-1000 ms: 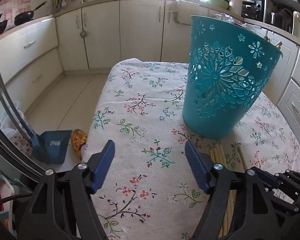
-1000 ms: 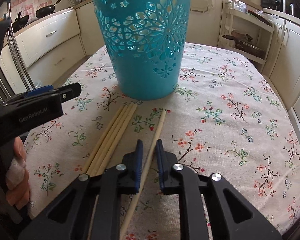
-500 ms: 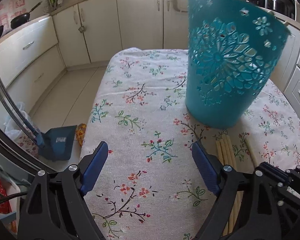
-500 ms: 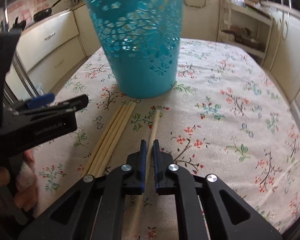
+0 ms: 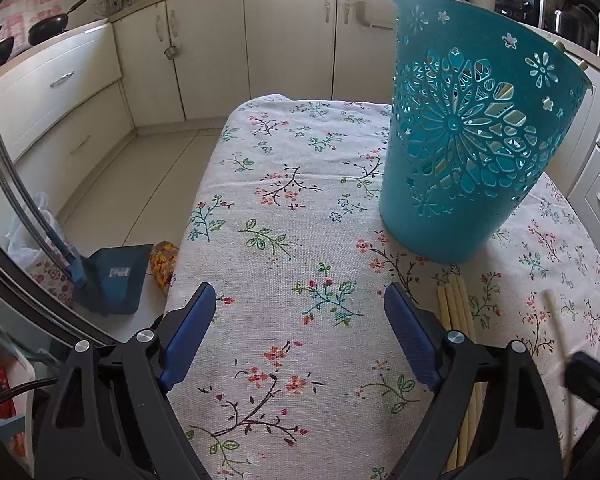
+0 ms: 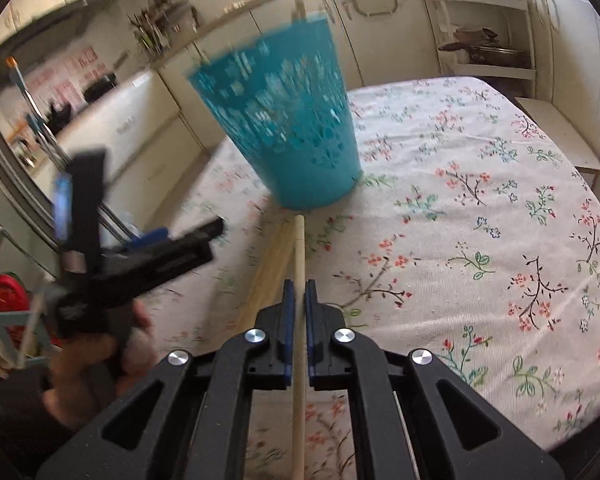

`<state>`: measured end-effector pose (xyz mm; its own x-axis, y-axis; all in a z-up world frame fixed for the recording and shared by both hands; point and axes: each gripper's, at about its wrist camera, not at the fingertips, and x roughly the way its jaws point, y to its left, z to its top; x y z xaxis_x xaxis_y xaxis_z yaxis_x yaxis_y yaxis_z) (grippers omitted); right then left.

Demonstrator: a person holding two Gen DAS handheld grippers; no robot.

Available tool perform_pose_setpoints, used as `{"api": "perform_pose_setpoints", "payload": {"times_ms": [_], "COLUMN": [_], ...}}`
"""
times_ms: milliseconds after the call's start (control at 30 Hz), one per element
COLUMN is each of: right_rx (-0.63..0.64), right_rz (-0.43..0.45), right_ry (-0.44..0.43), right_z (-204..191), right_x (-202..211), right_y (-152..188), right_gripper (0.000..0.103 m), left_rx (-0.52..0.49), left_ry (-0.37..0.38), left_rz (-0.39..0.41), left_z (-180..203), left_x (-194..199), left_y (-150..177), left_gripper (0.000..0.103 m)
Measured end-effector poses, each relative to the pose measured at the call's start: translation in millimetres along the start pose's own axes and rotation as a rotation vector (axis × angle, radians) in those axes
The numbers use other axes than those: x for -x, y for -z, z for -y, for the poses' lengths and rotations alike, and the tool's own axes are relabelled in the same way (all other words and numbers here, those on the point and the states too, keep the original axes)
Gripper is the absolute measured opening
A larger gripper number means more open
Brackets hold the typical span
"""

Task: Organize utensils
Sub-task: 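Grasp a chopstick with the right gripper, lift it and release into basket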

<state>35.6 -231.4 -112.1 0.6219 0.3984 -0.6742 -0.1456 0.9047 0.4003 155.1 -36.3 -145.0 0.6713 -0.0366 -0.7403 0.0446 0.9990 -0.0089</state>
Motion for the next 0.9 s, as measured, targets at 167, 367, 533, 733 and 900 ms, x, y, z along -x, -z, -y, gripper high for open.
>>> {"api": "perform_pose_setpoints", "payload": {"times_ms": [167,367,533,733,900], "right_rx": [-0.027,-0.040,0.002,0.013,0.009], "right_rz": [0.104,0.235,0.365,0.515,0.631], "right_ry": [-0.084,-0.149,-0.192,-0.158,-0.022], "right_z": [-6,-19,-43,-68,-73], "right_x": [35,68,75,52,24], "right_y": [-13,-52,-103,-161,-194], "right_gripper": [0.006,0.006,0.006,0.006,0.006], "left_rx": [0.011,0.007,-0.004,-0.002,0.000], "left_ry": [0.000,0.005,0.008,0.019,0.030], "left_rz": [0.005,0.002,0.001,0.004,0.005], "left_z": [-2,0,2,2,0], "left_x": [0,-1,0,1,2], "left_y": [0,-1,-1,-1,-1], "left_gripper": [0.083,0.084,0.085,0.085,0.085]}}
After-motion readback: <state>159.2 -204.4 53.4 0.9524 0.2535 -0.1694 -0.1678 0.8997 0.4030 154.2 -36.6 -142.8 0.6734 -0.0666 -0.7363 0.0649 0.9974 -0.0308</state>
